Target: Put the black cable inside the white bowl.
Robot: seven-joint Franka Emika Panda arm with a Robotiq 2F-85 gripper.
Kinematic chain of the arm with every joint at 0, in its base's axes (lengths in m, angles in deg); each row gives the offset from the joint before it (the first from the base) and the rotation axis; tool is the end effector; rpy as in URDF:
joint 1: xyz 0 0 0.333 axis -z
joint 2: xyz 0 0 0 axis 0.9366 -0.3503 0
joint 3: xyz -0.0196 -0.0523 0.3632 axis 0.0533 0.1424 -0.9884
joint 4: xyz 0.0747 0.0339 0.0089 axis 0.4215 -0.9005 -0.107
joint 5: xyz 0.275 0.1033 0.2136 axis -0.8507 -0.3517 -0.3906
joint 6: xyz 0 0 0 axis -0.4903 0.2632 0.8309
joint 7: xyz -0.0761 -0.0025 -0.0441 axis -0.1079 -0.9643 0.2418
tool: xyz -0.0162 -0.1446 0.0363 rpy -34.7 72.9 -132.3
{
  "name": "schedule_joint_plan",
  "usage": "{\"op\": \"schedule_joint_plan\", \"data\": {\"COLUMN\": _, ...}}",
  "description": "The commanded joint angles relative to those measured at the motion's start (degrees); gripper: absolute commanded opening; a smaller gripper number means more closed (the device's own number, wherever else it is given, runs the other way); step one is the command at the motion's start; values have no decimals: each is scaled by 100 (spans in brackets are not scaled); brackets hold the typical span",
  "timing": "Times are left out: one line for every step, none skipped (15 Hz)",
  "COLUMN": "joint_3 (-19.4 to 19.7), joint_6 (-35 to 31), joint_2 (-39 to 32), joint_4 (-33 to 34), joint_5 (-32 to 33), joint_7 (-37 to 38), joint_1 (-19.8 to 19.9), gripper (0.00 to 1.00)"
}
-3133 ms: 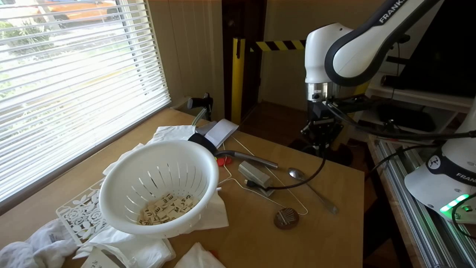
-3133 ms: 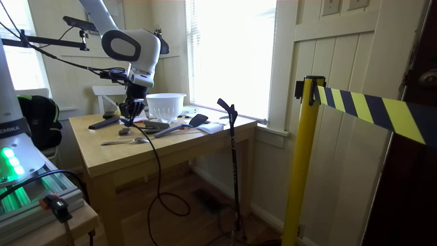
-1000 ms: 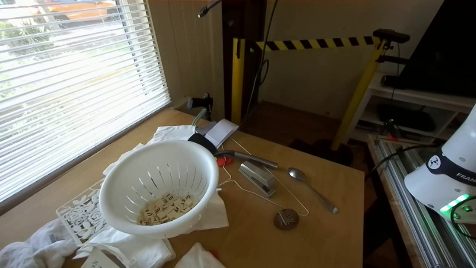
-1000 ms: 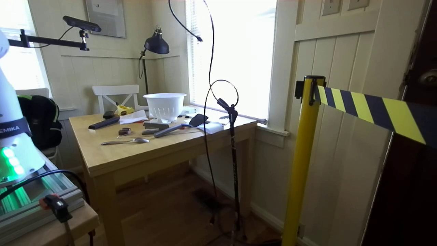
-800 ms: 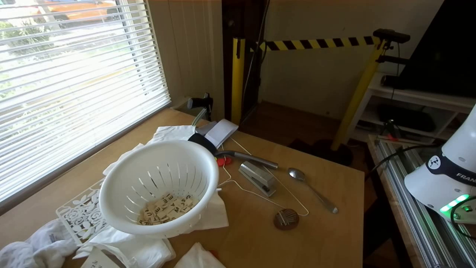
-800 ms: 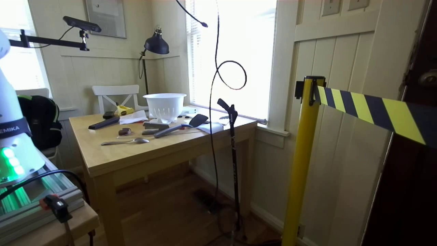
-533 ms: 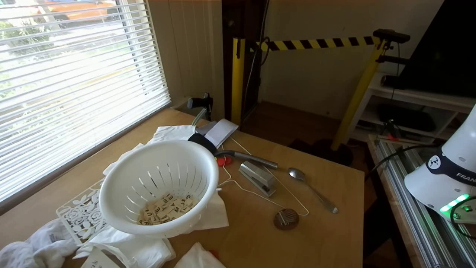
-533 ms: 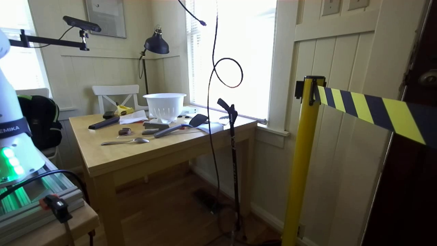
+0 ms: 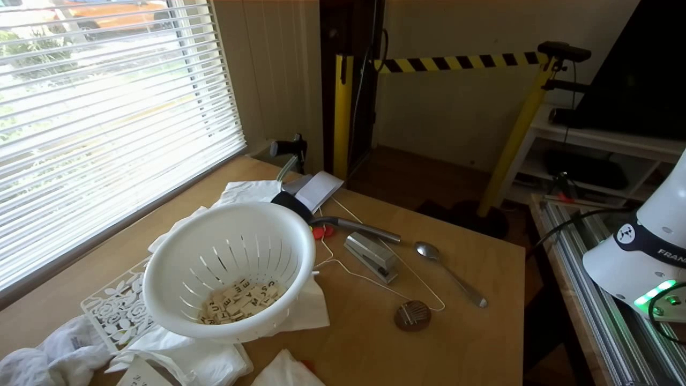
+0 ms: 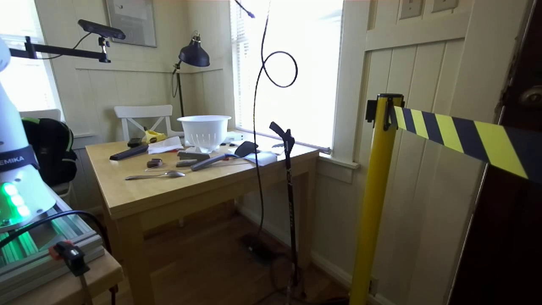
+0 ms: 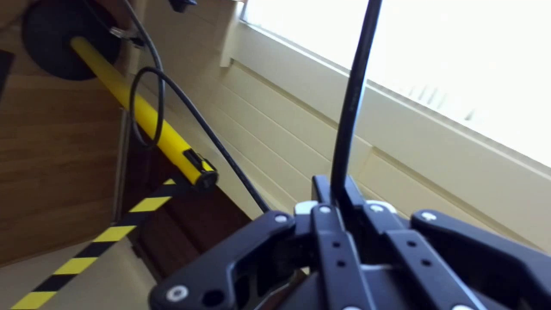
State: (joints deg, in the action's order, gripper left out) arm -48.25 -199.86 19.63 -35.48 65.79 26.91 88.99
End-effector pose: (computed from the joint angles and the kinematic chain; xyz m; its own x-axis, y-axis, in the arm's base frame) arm 0.3889 -0.1088 0.8063 -0.1316 -0.9300 0.3431 -0.7117 -0.1523 -0.6858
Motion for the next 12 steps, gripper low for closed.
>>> {"op": "schedule_joint_plan", "data": {"joint_3": 102, "joint_6": -299, "joint_2": -427, "joint_4": 1160, "joint_5": -176, "joint_7": -248, "joint_1": -410, "gripper": 2}}
{"op": "schedule_joint_plan", "data": {"joint_3": 105, "joint_6": -423, "joint_2": -517, "joint_4": 1407, "joint_5": -269, "joint_7": -270, "joint_1": -514, "gripper": 2}}
{"op": "schedule_joint_plan", "data": {"joint_3": 126, "joint_6": -520, "joint_2": -614, "joint_4": 1648, "joint_5": -386, "joint_7": -326, "joint_1": -647, "gripper": 2}}
{"op": "schedule_joint_plan", "data": {"joint_3": 153, "joint_6": -634, "joint_2": -694, "joint_4": 1824, "joint_5": -528, "joint_7": -363, "joint_1": -784, "gripper": 2}}
{"op": "schedule_joint_plan", "data": {"joint_3": 189, "joint_6": -752, "joint_2": -781, "joint_4": 1989, "joint_5": -699, "joint_7": -428, "joint_1": -920, "gripper": 2}}
{"op": "schedule_joint_plan", "data": {"joint_3": 228, "joint_6": -825, "joint_2": -856, "joint_4": 2152, "joint_5": -915, "joint_7": -489, "joint_1": -1059, "gripper": 2}}
{"op": "schedule_joint_plan", "data": {"joint_3": 280, "joint_6": -853, "joint_2": -937, "joint_4": 2319, "joint_5": -1175, "joint_7": -590, "joint_1": -1215, "gripper": 2}}
{"op": "schedule_joint_plan", "data": {"joint_3": 331, "joint_6": -882, "joint_2": -1000, "joint_4": 2446, "joint_5": -1447, "joint_7": -691, "joint_1": -1357, "gripper": 2}}
{"op": "schedule_joint_plan", "data": {"joint_3": 392, "joint_6": -888, "joint_2": -1059, "joint_4": 2566, "joint_5": -1737, "joint_7": -782, "joint_1": -1489, "gripper": 2}}
{"op": "schedule_joint_plan", "data": {"joint_3": 456, "joint_6": -886, "joint_2": -1104, "joint_4": 2663, "joint_5": -2031, "joint_7": -865, "joint_1": -1611, "gripper": 2}}
{"op": "schedule_joint_plan", "data": {"joint_3": 525, "joint_6": -851, "joint_2": -1141, "joint_4": 2762, "joint_5": -2341, "joint_7": -944, "joint_1": -1725, "gripper": 2}}
{"op": "schedule_joint_plan", "data": {"joint_3": 590, "joint_6": -851, "joint_2": -1172, "joint_4": 2839, "joint_5": -2648, "joint_7": -1014, "joint_1": -1829, "gripper": 2}}
